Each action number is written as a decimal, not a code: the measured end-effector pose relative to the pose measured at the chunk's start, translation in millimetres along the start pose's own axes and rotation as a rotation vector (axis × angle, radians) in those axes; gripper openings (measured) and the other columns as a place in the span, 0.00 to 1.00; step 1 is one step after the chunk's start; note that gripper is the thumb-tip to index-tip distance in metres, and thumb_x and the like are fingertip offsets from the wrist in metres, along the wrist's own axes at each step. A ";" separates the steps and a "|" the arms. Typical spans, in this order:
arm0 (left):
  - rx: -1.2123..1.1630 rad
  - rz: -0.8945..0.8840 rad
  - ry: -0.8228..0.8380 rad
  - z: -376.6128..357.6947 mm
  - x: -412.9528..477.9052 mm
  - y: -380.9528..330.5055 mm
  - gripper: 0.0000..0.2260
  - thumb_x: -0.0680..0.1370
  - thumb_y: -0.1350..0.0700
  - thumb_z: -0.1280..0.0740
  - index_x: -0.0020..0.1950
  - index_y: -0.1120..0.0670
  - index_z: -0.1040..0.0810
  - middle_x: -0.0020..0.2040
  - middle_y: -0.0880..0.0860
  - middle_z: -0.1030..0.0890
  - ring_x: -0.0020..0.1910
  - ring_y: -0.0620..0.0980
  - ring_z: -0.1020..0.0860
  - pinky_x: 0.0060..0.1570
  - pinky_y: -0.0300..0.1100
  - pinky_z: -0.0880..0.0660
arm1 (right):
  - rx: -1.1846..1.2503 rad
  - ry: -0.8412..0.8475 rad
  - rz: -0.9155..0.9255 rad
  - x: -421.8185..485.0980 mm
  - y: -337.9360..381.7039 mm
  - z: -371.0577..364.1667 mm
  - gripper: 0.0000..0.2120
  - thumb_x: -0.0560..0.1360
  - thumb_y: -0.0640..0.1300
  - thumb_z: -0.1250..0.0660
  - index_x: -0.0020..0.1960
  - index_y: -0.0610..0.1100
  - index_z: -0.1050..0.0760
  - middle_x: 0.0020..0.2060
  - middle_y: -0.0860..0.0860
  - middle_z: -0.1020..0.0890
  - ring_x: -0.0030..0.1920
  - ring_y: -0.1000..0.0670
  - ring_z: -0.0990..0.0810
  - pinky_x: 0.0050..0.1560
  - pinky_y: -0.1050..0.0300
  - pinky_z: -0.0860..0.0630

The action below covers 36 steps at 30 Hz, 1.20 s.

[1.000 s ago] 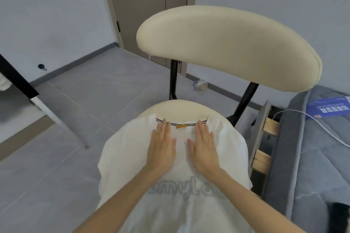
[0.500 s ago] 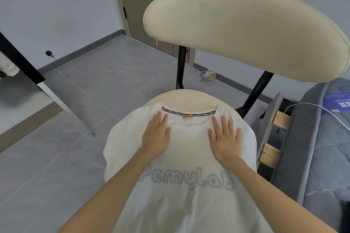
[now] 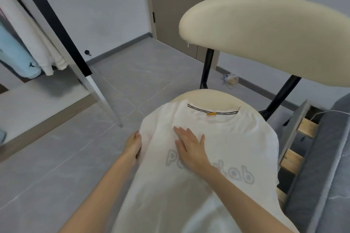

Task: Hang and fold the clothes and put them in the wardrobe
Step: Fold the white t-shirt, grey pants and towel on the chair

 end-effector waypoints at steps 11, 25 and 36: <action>-0.097 -0.204 -0.070 12.8 -6.3 -28.7 0.07 0.79 0.59 0.36 0.42 0.55 0.30 0.38 0.53 0.27 0.39 0.50 0.29 0.31 0.37 0.33 | 0.129 0.132 -0.090 8.2 -3.2 -0.7 0.25 0.83 0.50 0.52 0.77 0.59 0.57 0.77 0.58 0.54 0.76 0.57 0.60 0.69 0.46 0.74; -0.055 -0.070 0.001 22.9 0.2 5.4 0.16 0.75 0.68 0.35 0.61 0.56 0.27 0.63 0.57 0.25 0.56 0.54 0.24 0.51 0.44 0.26 | 0.163 0.186 -0.115 13.9 -11.0 -2.5 0.25 0.83 0.50 0.52 0.77 0.57 0.56 0.77 0.60 0.56 0.75 0.60 0.63 0.68 0.52 0.76; 0.465 -0.196 0.050 13.0 -2.4 -0.8 0.08 0.74 0.47 0.34 0.44 0.51 0.28 0.57 0.59 0.26 0.55 0.58 0.25 0.49 0.42 0.30 | 0.131 0.192 -0.147 15.9 -10.1 -3.7 0.26 0.83 0.50 0.50 0.78 0.55 0.54 0.76 0.61 0.56 0.75 0.60 0.62 0.68 0.52 0.75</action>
Point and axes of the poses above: each hand's wrist, its own x-axis towards the middle knuckle, its own z-axis out of the back of the hand, y = z × x, the point moved 1 cm from there along x, towards the middle knuckle
